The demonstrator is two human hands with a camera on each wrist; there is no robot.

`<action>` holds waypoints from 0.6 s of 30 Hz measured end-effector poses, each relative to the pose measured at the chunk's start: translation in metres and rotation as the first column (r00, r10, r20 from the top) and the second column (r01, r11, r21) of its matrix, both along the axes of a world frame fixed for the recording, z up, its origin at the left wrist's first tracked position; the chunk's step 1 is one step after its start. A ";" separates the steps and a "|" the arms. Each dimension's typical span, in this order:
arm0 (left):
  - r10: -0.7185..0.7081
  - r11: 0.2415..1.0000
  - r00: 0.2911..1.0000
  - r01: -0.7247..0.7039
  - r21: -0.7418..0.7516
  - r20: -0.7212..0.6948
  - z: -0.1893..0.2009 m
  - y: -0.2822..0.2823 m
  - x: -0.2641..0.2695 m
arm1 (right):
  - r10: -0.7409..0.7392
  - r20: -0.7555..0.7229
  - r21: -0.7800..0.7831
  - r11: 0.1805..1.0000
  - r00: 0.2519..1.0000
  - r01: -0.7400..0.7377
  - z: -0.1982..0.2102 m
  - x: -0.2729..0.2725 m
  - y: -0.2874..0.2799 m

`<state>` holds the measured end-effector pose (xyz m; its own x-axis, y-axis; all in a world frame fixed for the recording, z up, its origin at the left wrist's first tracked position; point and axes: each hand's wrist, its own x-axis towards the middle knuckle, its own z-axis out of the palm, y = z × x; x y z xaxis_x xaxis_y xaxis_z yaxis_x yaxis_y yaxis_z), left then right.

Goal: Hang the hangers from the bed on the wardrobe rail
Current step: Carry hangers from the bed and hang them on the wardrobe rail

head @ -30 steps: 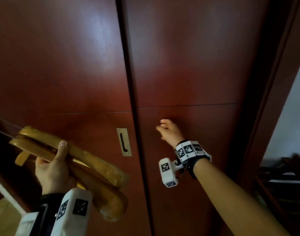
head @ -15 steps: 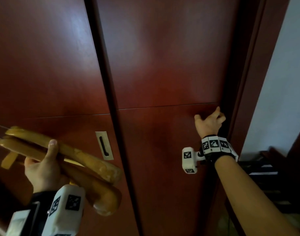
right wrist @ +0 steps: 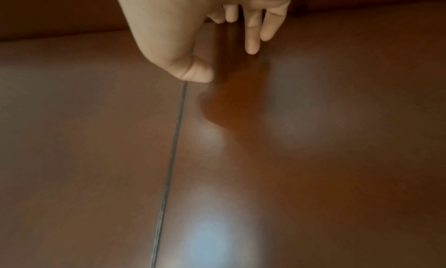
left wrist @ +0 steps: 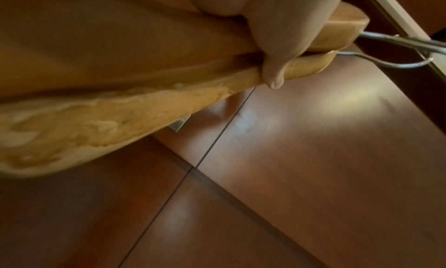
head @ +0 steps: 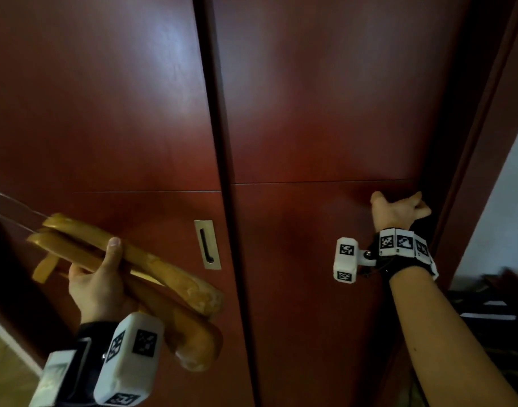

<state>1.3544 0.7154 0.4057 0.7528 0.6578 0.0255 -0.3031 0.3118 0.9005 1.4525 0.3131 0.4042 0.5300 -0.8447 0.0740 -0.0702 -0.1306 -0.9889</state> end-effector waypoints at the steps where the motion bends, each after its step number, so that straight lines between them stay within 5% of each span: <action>1: 0.022 1.000 0.999 -0.023 0.015 0.044 -0.003 0.006 0.004 | 0.000 0.016 0.023 1.000 1.000 -0.001 0.001 0.000 0.000; 18: 0.046 0.999 0.995 -0.047 0.015 0.089 -0.017 0.005 0.020 | 0.038 0.010 -0.041 0.998 0.999 -0.038 -0.011 0.002 0.000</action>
